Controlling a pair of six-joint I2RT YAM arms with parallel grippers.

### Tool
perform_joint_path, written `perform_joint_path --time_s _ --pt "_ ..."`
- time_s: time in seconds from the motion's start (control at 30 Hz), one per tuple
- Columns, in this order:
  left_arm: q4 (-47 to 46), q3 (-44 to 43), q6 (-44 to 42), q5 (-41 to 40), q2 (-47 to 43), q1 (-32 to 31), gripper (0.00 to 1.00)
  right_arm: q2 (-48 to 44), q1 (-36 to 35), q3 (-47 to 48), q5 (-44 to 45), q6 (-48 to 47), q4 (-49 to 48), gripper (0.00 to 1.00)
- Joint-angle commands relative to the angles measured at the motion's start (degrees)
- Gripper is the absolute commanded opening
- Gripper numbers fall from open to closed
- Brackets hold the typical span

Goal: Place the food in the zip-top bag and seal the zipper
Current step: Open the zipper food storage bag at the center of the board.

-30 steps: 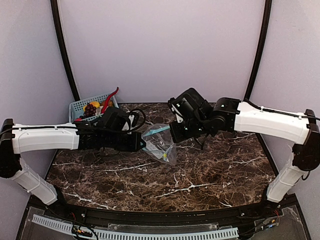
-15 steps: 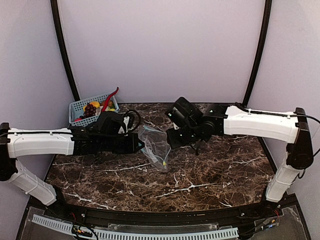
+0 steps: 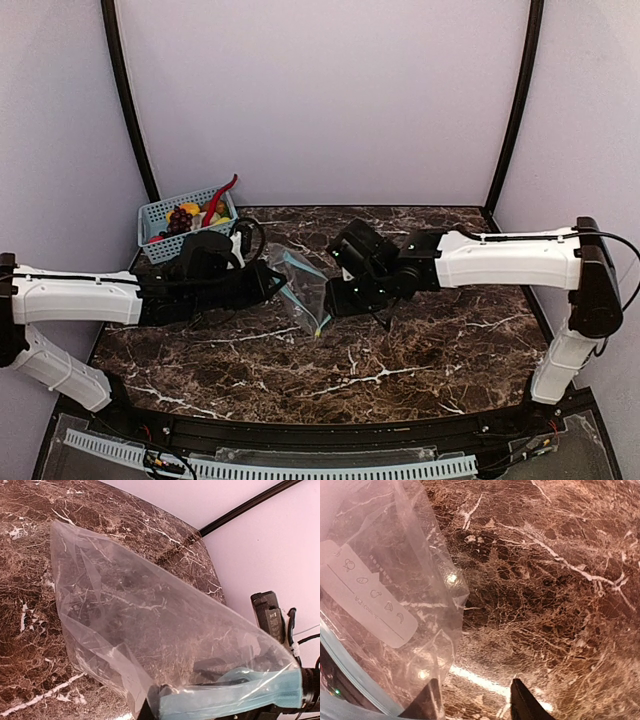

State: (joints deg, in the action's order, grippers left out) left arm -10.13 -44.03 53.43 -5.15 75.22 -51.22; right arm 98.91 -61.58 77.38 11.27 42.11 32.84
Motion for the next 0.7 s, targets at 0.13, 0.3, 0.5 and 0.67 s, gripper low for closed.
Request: perform_joint_path --time_s 0.13,0.3,0.5,0.67 --pt "-0.2 3.3 -0.1 -1.2 -3.3 0.3 0.01 -2.1 -1.1 -1.2 0.5 -1.6 -2.9 0.04" --pt "6.0 2.9 -6.7 1.3 -4.1 0.3 0.07 -2.4 -0.3 2.4 -1.1 -8.3 -1.3 0.0" --pt "15.9 -1.9 -20.6 4.9 -5.2 0.3 0.47 -0.5 -0.2 7.5 -3.3 -15.1 4.4 0.0" --pt "24.2 -11.4 -32.8 3.5 -6.9 0.3 0.91 0.3 -0.2 8.7 -3.6 -16.4 7.2 0.0"
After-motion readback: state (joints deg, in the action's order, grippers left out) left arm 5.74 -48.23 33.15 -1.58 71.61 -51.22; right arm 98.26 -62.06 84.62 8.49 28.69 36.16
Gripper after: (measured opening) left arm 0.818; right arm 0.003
